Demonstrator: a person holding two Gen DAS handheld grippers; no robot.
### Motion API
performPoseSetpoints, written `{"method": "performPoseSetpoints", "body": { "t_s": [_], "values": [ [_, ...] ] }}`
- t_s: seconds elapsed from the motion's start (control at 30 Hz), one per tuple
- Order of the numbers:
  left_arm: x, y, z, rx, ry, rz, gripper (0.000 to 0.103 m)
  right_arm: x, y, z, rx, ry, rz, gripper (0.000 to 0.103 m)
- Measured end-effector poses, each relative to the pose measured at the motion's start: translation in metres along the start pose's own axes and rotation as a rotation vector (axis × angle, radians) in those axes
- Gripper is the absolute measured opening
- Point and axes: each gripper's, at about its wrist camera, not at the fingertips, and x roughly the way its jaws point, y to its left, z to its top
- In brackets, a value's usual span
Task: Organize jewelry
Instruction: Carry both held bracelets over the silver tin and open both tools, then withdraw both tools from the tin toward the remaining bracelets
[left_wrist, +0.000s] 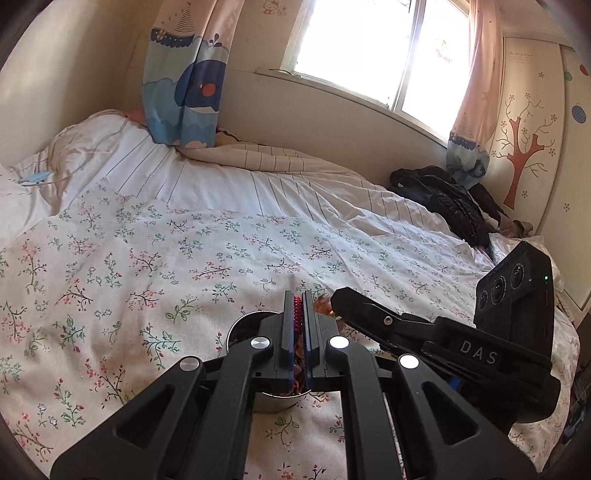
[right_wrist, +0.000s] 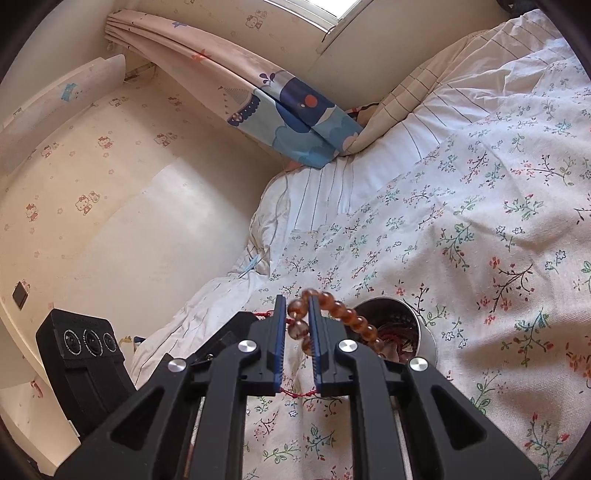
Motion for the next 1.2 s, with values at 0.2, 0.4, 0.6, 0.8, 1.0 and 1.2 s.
{"method": "performPoseSetpoints", "body": {
  "t_s": [0.2, 0.4, 0.6, 0.8, 1.0, 1.2],
  "values": [
    [0.005, 0.011, -0.004, -0.033, 0.012, 0.033, 0.042, -0.004, -0.003, 0.003, 0.012, -0.016, -0.005, 0.022],
    [0.002, 0.021, -0.003, -0.062, 0.01, 0.068, 0.05, -0.006, -0.004, 0.002, 0.019, -0.02, -0.025, 0.026],
    [0.003, 0.033, -0.007, -0.09, 0.029, 0.119, 0.054, -0.009, -0.003, 0.001, 0.006, -0.023, -0.046, 0.028],
    [0.004, 0.029, -0.011, -0.054, 0.048, 0.169, 0.057, -0.008, -0.002, -0.002, 0.001, -0.011, -0.067, 0.032],
    [0.002, 0.023, -0.015, -0.018, 0.058, 0.209, 0.062, -0.008, -0.002, -0.006, -0.005, -0.003, -0.088, 0.033],
    [-0.002, 0.02, -0.018, 0.001, 0.068, 0.237, 0.066, -0.012, -0.003, -0.01, 0.001, -0.001, -0.106, 0.034]
  ]
}}
